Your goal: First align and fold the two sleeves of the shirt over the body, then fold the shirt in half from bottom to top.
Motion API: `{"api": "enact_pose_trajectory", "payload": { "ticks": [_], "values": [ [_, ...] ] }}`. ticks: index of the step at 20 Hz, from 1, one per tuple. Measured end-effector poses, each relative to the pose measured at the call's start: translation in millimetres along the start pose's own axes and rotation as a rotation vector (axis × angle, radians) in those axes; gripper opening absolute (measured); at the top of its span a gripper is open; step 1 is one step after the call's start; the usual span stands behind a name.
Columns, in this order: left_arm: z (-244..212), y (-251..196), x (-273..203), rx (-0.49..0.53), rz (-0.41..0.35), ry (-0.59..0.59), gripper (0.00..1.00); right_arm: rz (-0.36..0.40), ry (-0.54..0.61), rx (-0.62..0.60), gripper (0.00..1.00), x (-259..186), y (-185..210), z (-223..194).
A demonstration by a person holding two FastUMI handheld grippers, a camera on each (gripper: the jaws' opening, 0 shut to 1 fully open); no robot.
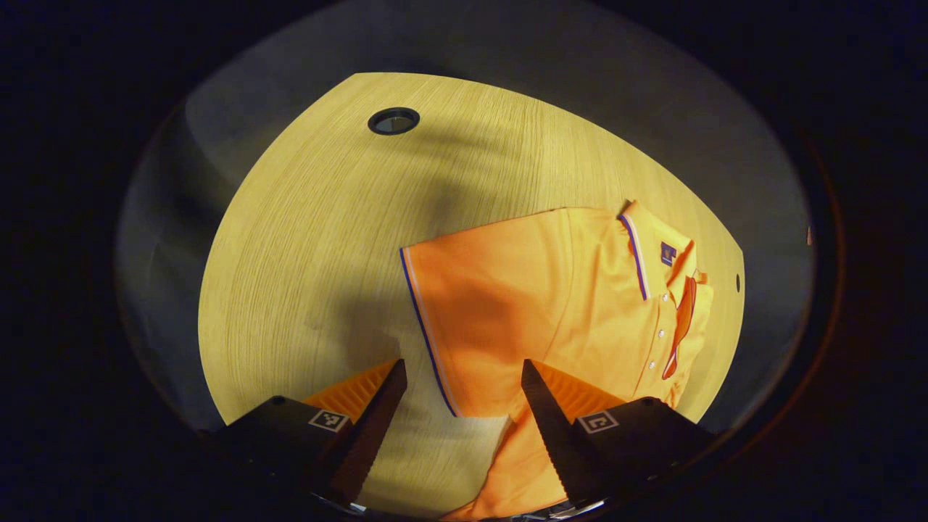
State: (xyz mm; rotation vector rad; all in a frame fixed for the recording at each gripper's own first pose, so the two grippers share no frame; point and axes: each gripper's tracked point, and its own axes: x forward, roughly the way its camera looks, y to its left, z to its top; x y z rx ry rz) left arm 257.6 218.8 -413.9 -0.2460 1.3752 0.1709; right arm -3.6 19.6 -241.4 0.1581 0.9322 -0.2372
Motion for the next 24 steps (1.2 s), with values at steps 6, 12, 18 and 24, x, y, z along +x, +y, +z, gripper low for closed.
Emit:
{"api": "enact_pose_trajectory", "payload": {
  "ticks": [6,12,18,24],
  "values": [
    [13.2,9.7,16.6,0.069,0.115,0.035,0.86,-0.042,-0.039,0.009,0.98,-29.1,-14.7,-13.3],
    [11.0,-10.2,14.7,0.189,0.086,0.064,0.34,-0.090,-0.065,0.029,0.98,-39.3,-29.3,-18.5],
    [32.9,-41.0,-6.8,0.307,-0.001,-0.064,0.14,-0.113,-0.078,0.051,0.98,-49.8,-46.3,-22.2],
    [37.3,-92.1,-22.4,0.397,-0.078,-0.118,0.14,-0.104,-0.070,0.053,0.98,-52.4,-43.9,-25.9]
  ]
}}
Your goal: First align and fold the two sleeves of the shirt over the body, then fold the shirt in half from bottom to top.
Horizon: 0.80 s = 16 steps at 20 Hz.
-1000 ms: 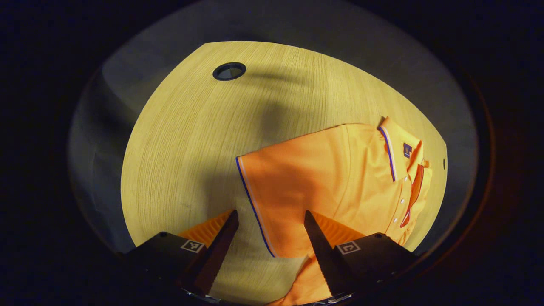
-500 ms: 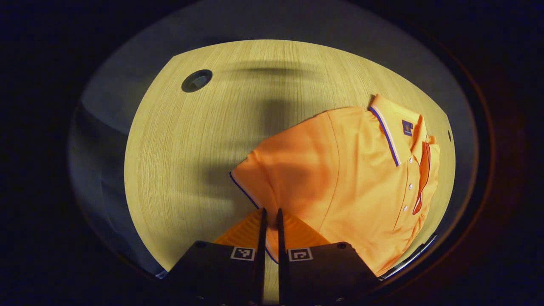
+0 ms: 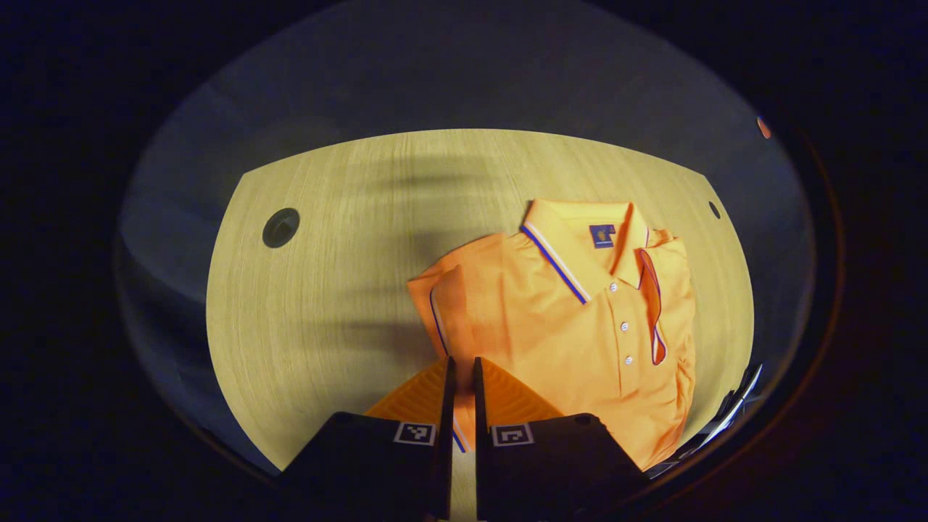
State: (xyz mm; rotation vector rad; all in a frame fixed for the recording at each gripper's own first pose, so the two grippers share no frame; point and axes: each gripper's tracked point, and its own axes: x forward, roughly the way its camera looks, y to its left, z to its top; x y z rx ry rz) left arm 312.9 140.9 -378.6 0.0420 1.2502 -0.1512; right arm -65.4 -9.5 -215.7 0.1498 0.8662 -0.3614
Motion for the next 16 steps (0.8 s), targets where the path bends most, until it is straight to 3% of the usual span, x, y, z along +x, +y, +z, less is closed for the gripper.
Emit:
{"api": "enact_pose_trajectory", "payload": {
  "ticks": [6,12,14,16],
  "values": [
    [7.6,-41.7,11.4,0.020,-0.052,0.004,0.14,-0.012,0.011,-0.003,0.98,-4.0,-6.4,-7.3],
    [2.2,-72.6,40.5,-0.029,-0.133,0.044,0.14,-0.020,0.031,0.014,0.98,-8.5,-13.2,-17.2],
    [2.4,-78.1,40.9,-0.044,-0.157,0.048,0.18,-0.022,0.038,0.008,0.98,-9.0,-13.7,-20.3],
    [1.2,-93.5,38.5,-0.060,-0.211,0.043,0.30,-0.020,0.041,0.007,0.98,-8.2,-15.1,-20.3]
  ]
}}
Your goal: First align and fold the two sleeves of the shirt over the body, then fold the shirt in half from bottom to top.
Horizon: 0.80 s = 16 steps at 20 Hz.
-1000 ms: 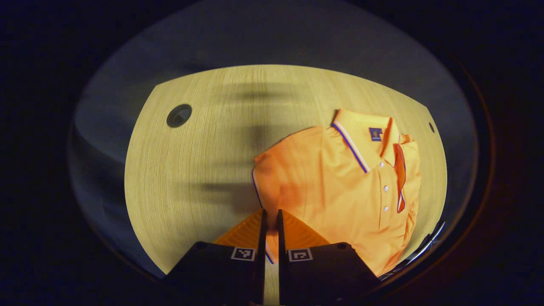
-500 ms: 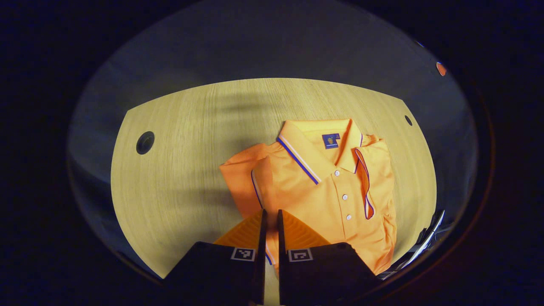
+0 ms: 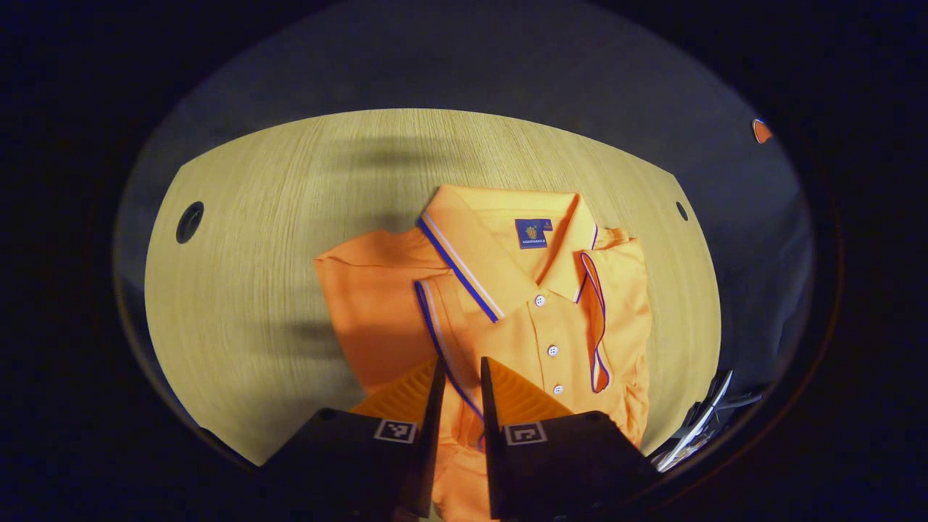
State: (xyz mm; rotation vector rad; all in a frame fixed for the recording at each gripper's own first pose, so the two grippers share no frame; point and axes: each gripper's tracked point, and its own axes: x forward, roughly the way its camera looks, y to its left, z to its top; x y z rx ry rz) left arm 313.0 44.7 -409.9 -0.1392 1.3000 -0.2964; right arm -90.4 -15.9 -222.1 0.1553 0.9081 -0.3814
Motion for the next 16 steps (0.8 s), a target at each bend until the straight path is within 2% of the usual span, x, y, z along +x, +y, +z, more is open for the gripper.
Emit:
{"api": "enact_pose_trajectory", "payload": {
  "ticks": [1,2,4,6,7,9,13,15,16],
  "values": [
    [-1.5,-6.7,-3.2,-0.002,-0.025,0.003,0.51,0.006,0.002,-0.002,0.98,0.8,-1.1,-0.4],
    [-2.9,-10.7,-4.8,0.000,-0.037,0.000,0.65,0.011,0.003,-0.003,0.98,3.0,-1.4,0.6],
    [-6.9,-12.2,-12.0,0.004,-0.028,-0.025,0.76,0.035,0.004,-0.012,0.98,8.1,0.6,4.2],
    [-12.4,-5.7,-27.7,0.015,0.015,-0.061,0.91,0.067,0.002,-0.042,0.98,12.6,3.6,8.0],
    [-15.9,-2.1,-36.4,0.001,0.042,-0.082,0.95,0.090,0.000,-0.053,0.98,14.6,6.7,10.3],
    [-23.7,-6.6,-57.7,-0.037,0.032,-0.121,0.96,0.140,-0.001,-0.072,0.99,18.2,12.9,12.0],
    [-38.0,-6.6,-100.8,-0.052,0.066,-0.209,0.97,0.210,0.012,-0.116,0.99,25.8,18.8,10.5],
    [-50.7,-15.3,-116.5,-0.093,0.047,-0.240,0.97,0.250,0.025,-0.137,0.99,29.2,23.1,6.4],
    [-59.6,-17.8,-122.7,-0.111,0.040,-0.246,0.94,0.266,0.037,-0.151,0.99,31.2,23.2,1.8]
  ]
}}
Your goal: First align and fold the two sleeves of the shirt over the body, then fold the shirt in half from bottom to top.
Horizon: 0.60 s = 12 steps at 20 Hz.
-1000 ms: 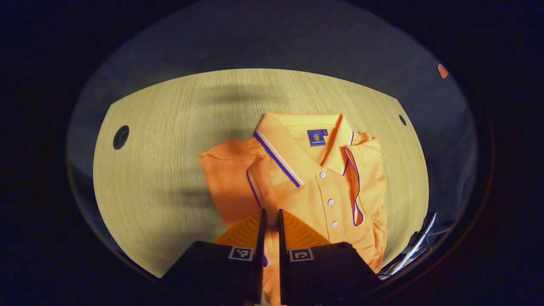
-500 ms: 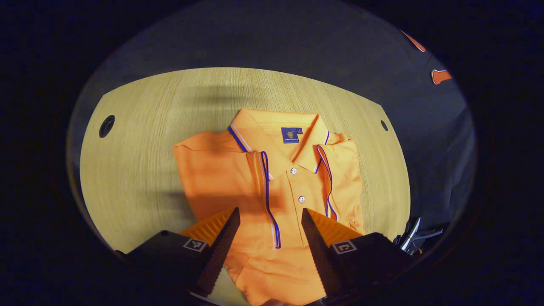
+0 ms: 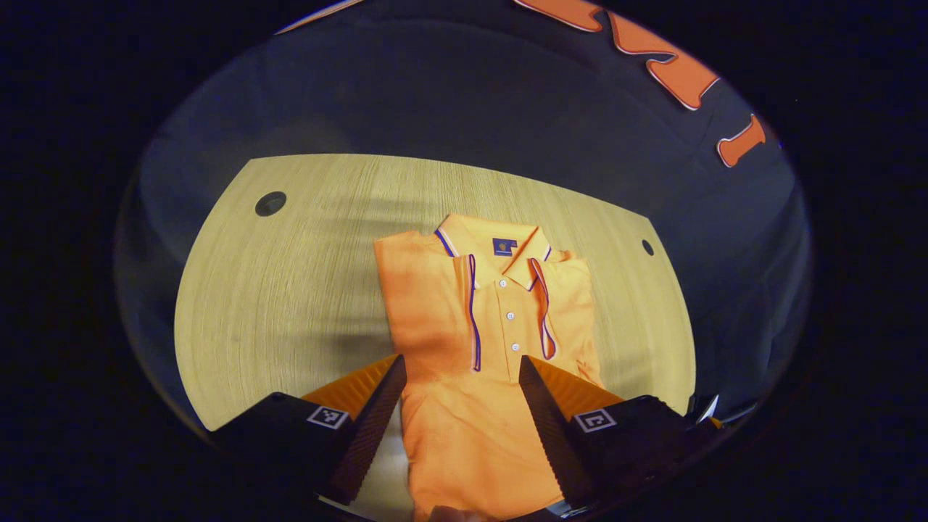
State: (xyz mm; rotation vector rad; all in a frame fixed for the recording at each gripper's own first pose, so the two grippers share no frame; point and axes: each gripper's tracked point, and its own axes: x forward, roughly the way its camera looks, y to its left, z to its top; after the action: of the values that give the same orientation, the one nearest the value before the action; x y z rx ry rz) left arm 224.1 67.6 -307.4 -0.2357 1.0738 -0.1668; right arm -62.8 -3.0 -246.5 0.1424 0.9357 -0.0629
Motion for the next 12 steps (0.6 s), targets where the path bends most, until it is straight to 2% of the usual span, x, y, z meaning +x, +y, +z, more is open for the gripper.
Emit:
{"api": "enact_pose_trajectory", "payload": {
  "ticks": [4,5,12],
  "values": [
    [-34.1,6.0,-26.8,-0.022,0.018,-0.018,1.00,0.043,0.042,-0.050,0.99,7.7,0.5,-12.5],
    [-43.2,7.3,-33.3,-0.017,0.023,-0.022,0.97,0.055,0.049,-0.055,0.99,9.0,2.2,-15.2],
    [-106.1,15.2,-64.0,0.022,0.078,-0.013,0.97,0.119,0.129,-0.128,0.99,11.6,9.3,-49.1]
  ]
}}
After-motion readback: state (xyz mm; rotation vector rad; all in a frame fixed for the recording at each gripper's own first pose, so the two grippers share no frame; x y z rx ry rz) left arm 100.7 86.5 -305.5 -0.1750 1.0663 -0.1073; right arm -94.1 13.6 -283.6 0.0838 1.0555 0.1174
